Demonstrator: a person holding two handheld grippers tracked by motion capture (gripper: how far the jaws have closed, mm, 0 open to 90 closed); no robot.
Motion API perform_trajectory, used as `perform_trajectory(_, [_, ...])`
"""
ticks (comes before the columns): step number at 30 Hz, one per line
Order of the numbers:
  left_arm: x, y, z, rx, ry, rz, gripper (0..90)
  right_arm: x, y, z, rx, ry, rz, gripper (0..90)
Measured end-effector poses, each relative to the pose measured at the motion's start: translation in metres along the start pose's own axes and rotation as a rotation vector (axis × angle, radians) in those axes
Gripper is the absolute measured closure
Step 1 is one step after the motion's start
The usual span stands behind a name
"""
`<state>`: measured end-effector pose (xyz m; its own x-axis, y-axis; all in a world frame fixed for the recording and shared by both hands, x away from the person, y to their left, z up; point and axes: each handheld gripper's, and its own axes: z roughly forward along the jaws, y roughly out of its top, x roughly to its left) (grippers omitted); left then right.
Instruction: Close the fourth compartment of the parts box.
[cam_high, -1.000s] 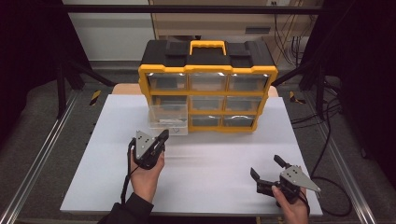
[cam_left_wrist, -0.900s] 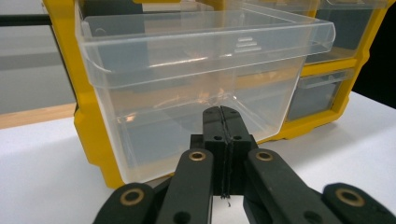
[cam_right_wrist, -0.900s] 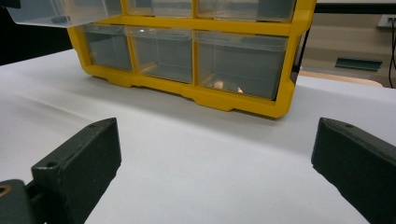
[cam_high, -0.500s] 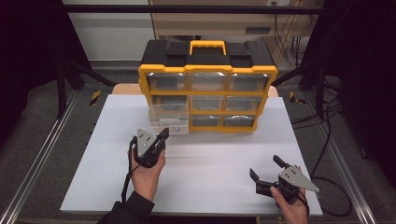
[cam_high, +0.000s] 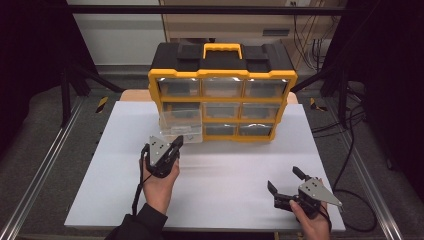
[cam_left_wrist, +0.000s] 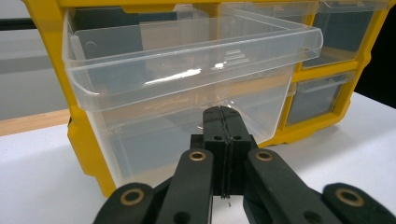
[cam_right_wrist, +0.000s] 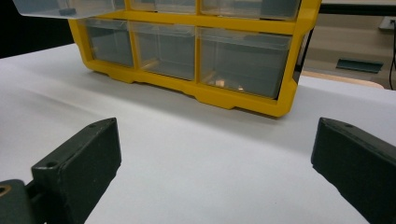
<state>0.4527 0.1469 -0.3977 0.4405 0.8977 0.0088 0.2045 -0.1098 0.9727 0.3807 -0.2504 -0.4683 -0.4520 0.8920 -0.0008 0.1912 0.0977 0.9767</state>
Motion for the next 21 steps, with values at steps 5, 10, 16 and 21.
perform_trajectory(5, [0.002, -0.001, -0.003, -0.008, 0.015, -0.008, 90.0, 0.000, 0.000, 0.000, -0.001, 0.001, -0.002, 1.9])
perform_trajectory(10, [0.007, 0.000, -0.007, -0.010, 0.026, -0.023, 90.0, 0.000, 0.000, 0.000, 0.001, 0.002, -0.002, 1.8])
perform_trajectory(16, [0.010, 0.003, -0.007, 0.006, 0.062, -0.019, 90.0, 0.000, -0.001, 0.001, 0.001, 0.001, -0.001, 1.8])
perform_trajectory(21, [0.017, 0.009, -0.004, -0.010, 0.053, -0.014, 90.0, 0.000, -0.001, 0.001, 0.001, 0.002, -0.001, 1.8])
